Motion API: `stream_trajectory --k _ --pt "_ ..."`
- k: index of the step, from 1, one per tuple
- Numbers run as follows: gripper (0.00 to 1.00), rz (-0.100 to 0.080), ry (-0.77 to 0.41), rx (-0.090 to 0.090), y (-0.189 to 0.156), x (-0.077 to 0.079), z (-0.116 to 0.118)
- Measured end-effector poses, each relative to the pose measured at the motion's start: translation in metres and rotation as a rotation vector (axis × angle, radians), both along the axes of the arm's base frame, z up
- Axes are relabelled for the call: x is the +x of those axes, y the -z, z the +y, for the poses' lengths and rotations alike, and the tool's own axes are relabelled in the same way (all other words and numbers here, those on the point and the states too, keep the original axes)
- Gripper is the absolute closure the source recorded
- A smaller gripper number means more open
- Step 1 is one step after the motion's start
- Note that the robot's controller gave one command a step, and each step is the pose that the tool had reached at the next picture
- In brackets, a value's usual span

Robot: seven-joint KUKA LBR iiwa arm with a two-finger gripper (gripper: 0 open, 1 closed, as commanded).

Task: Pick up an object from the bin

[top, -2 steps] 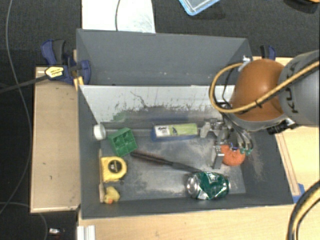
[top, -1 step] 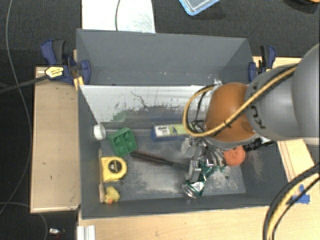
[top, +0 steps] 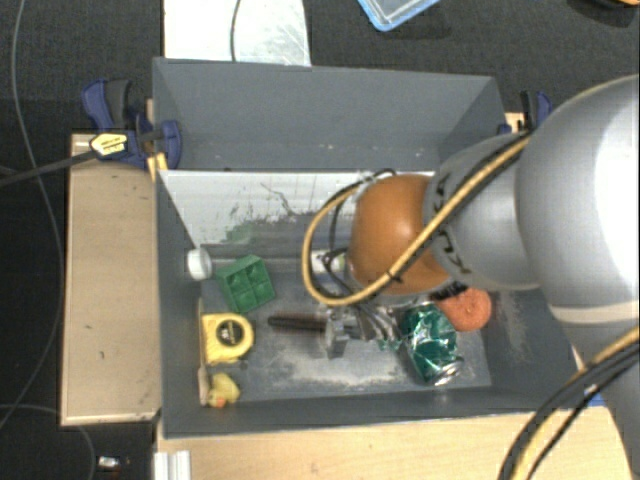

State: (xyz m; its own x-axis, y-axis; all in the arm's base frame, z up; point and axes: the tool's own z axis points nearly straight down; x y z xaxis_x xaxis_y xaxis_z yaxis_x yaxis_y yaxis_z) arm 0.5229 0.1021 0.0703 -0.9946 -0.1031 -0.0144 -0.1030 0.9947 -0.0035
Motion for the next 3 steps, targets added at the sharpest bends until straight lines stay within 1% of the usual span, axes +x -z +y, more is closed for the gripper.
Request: stream_trajectory --k 1,2,3 --pt "1.00 0.000 0.000 0.000 0.000 0.000 0.000" --pt "1.00 0.004 0.004 0.000 -0.060 -0.005 0.000" --pt "1.00 0.009 0.035 -0.001 -0.130 -0.005 -0.014"
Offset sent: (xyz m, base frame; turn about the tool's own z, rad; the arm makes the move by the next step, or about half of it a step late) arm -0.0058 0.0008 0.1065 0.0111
